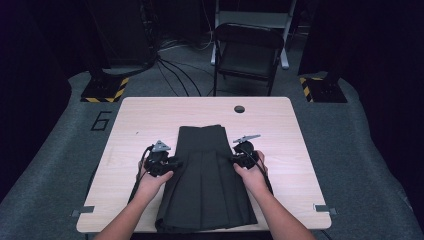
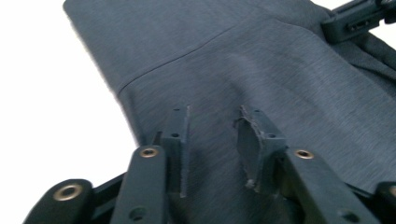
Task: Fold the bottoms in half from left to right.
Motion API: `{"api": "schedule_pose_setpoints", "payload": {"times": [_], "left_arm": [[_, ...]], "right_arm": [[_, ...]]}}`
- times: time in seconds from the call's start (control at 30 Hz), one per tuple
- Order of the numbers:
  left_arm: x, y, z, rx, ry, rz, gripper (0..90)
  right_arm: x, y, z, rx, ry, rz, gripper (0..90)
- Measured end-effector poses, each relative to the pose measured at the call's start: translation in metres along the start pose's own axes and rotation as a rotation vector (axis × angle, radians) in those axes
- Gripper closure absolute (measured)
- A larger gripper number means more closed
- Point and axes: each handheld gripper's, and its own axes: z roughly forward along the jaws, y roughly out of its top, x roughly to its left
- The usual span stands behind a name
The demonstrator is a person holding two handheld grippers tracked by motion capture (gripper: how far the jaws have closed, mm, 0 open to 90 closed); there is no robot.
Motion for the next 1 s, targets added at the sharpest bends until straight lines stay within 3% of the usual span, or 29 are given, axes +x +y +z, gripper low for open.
{"api": "schedule_pose_setpoints", "payload": {"times": [0.17, 0.27, 0.43, 0.6, 0.7, 0.87, 1.0], "left_arm": [[0.006, -0.010, -0.005, -0.006, 0.015, -0.014, 53.8], [0.010, -0.016, -0.003, 0.000, 0.005, -0.033, 49.7], [0.011, -0.022, 0.003, 0.025, 0.010, -0.025, 45.8], [0.011, -0.023, 0.008, 0.028, 0.021, -0.015, 44.7], [0.011, -0.023, 0.011, 0.021, 0.020, -0.029, 44.1], [0.014, -0.019, 0.015, 0.021, 0.032, -0.038, 43.1], [0.016, -0.017, 0.021, 0.018, 0.037, -0.059, 42.4]], "right_arm": [[-0.006, -0.007, 0.009, 0.020, -0.003, 0.018, 80.6], [-0.004, -0.008, 0.007, -0.007, -0.006, 0.012, 72.1], [0.000, -0.013, -0.010, -0.062, -0.008, -0.009, 54.7], [0.009, -0.029, -0.028, -0.062, 0.012, -0.049, 51.4], [0.012, -0.041, -0.033, -0.047, 0.006, -0.073, 49.9], [0.013, -0.060, -0.033, -0.004, 0.014, -0.076, 54.5], [0.010, -0.067, -0.029, 0.041, 0.044, -0.081, 73.1]]}}
